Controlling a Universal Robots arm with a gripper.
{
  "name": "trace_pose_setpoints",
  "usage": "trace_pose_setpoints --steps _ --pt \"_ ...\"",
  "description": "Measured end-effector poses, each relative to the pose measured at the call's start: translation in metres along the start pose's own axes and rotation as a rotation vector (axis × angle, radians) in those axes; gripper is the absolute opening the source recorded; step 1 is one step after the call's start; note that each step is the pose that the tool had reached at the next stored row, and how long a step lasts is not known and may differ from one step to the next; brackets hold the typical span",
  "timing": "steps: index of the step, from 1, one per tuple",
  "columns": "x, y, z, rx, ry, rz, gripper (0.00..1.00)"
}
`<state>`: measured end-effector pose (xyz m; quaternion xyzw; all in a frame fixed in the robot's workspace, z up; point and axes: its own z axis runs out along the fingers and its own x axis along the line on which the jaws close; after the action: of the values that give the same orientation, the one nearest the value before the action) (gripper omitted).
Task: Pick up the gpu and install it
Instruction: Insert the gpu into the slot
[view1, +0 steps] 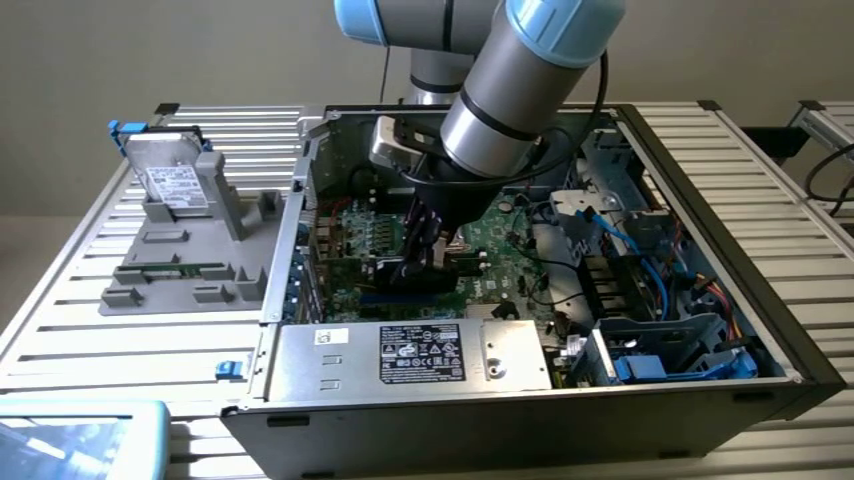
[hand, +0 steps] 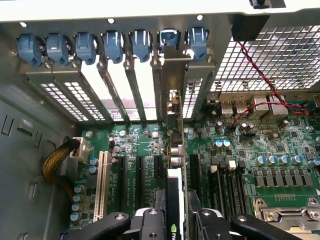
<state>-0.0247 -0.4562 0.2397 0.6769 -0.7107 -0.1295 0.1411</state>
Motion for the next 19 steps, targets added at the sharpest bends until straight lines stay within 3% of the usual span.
trace_pose_setpoints --steps 13,19 --pt "0.0000 0.0002 0.0006 0.0007 -0.0001 0.000 0.28" --pt "0.0000 0.0006 0.0009 0.0069 -0.0053 -0.002 0.28"
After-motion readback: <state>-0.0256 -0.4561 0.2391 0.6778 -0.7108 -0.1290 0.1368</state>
